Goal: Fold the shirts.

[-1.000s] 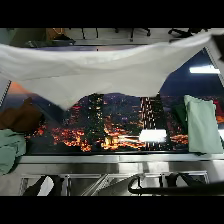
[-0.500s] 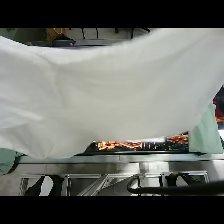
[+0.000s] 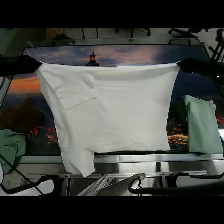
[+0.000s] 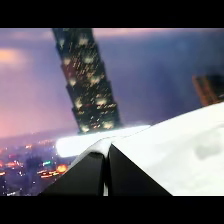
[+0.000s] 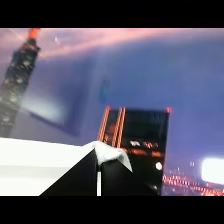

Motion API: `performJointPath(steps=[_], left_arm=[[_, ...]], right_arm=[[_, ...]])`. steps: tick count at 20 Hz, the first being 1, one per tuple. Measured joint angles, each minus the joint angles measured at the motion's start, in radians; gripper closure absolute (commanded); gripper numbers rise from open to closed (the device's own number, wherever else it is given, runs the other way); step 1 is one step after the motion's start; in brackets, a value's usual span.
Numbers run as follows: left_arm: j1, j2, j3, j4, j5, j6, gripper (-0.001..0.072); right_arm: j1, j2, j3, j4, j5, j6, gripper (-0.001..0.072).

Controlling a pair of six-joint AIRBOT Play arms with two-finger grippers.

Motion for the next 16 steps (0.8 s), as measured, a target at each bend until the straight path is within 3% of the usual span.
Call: performJointPath(steps=[4,7,16], left_arm=[[-0.067,-0.26,0.087,0.099,0.079,-0.034,0.0698],[-0.082,-0.404,0.202,0.133,0.06,-0.049,0.0698],[-0.085,-0.628,0.372,0.206,0.009,-0.086,0.0698]], right_arm=[[0.0,-0.192,-0.012,0.06,-0.057,-0.005,0.0692],[-0.001,-0.267,-0.011,0.082,-0.083,-0.01,0.0692],[0.002,-0.364,-0.01,0.046,-0.071,-0.023,0.0692]])
